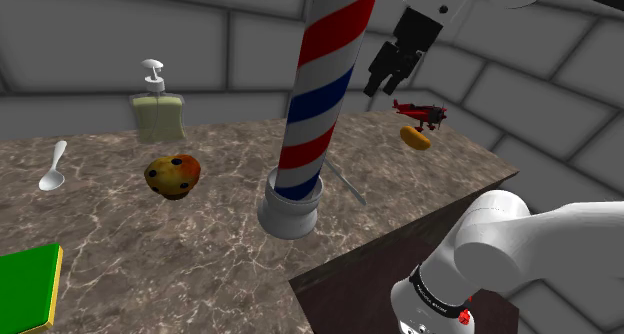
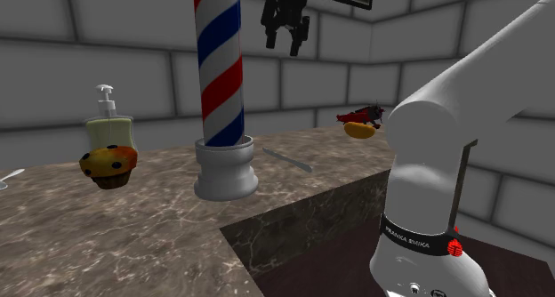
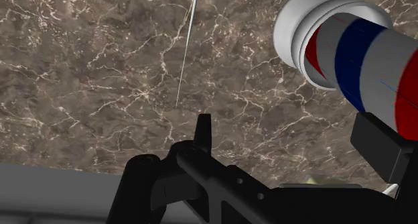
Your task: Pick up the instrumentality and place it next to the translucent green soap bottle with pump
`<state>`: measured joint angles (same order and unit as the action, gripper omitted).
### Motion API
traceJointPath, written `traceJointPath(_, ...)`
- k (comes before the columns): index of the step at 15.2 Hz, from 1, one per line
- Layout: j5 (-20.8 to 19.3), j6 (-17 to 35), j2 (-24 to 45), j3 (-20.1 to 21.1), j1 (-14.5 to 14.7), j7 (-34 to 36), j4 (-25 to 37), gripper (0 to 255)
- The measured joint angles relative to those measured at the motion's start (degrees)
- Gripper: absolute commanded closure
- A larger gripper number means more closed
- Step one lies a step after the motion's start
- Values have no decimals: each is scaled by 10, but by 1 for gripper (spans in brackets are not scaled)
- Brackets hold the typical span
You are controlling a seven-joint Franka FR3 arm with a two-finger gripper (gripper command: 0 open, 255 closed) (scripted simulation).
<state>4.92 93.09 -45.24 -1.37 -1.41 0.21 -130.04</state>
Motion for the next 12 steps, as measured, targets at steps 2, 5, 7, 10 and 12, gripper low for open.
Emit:
traceJointPath(2,-1,5,2,0,-2,2,-6,0)
traceJointPath(5,-6,38,16,2,-10,11,-39,0)
traceJointPath(7,-12,61,23,1,-17,16,-67,0)
traceJointPath(10,-17,106,40,4,-27,29,-112,0)
traceJointPath(12,-22,137,59,4,-34,36,-135,0)
